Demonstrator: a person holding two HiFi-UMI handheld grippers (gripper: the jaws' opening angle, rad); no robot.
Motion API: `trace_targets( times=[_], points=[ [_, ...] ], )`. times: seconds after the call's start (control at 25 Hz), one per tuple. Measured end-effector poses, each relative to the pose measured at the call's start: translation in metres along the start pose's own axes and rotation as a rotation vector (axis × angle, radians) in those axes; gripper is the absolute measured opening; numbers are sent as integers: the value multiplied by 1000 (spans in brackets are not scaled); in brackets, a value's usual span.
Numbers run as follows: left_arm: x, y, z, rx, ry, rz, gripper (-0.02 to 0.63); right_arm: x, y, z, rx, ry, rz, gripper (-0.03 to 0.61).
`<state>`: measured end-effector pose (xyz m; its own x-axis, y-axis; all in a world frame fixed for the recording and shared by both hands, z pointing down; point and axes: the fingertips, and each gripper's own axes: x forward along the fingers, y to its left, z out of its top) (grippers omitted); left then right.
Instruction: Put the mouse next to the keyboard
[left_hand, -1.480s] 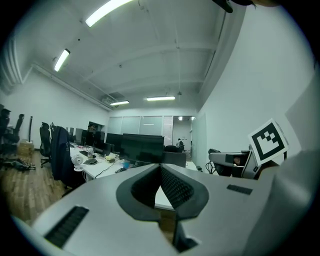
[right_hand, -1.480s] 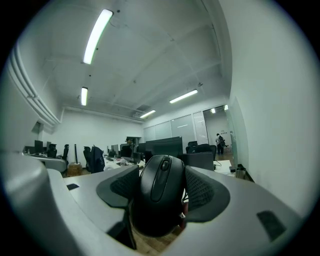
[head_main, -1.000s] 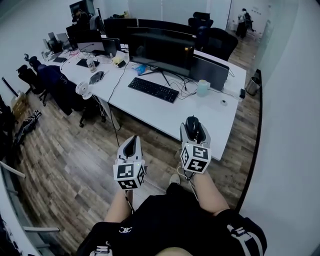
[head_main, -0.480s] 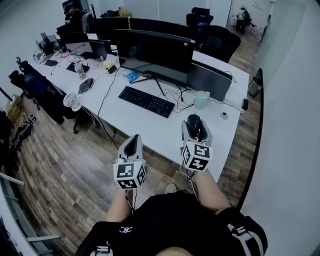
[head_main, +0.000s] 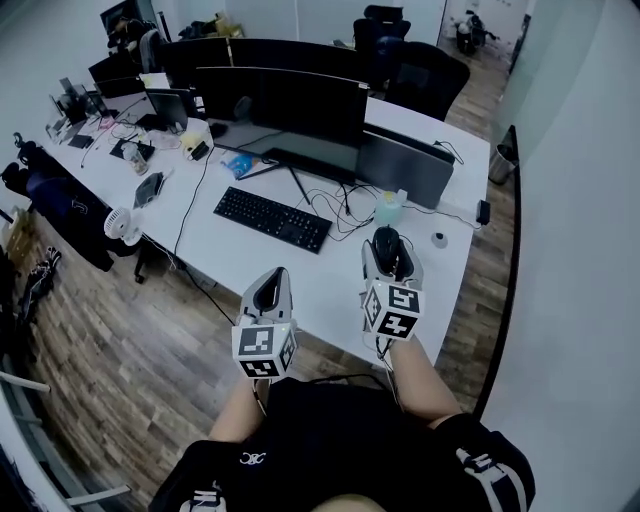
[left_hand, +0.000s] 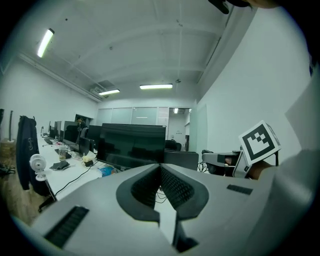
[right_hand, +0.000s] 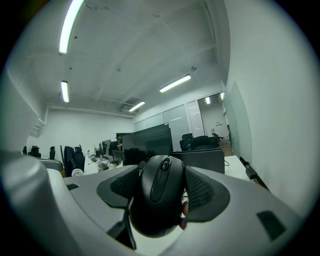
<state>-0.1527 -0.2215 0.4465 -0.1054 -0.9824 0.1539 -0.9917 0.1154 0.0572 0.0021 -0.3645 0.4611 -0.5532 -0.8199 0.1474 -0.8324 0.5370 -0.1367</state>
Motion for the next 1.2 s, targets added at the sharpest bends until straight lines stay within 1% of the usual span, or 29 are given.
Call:
trace_targets(
  times=[0.12,0.28,0.44,0.6,0.76,1.0,1.2],
  points=[
    [25,-6,-1,7,14,-50,12,12,-15,-6,15,9,-41,307],
    [62,-6,1,20,11,-124,12,28,-31,-11,24,15,-108,307],
    [102,3,14,27,-3,-213,12,47,-42,-18,39,29,-194,307],
    [136,11,22,36,2,-299,12,64,-50,-23,46,34,-288,307],
    [157,19,26,42,-1,-362,12,82,-51,-32,47,51,-341,307],
    [178,44,22,41,8,-413,12,110,-40,-58,51,98,-389,305],
    [190,73,21,33,8,-411,12,139,-29,-87,55,162,-399,305]
  ],
)
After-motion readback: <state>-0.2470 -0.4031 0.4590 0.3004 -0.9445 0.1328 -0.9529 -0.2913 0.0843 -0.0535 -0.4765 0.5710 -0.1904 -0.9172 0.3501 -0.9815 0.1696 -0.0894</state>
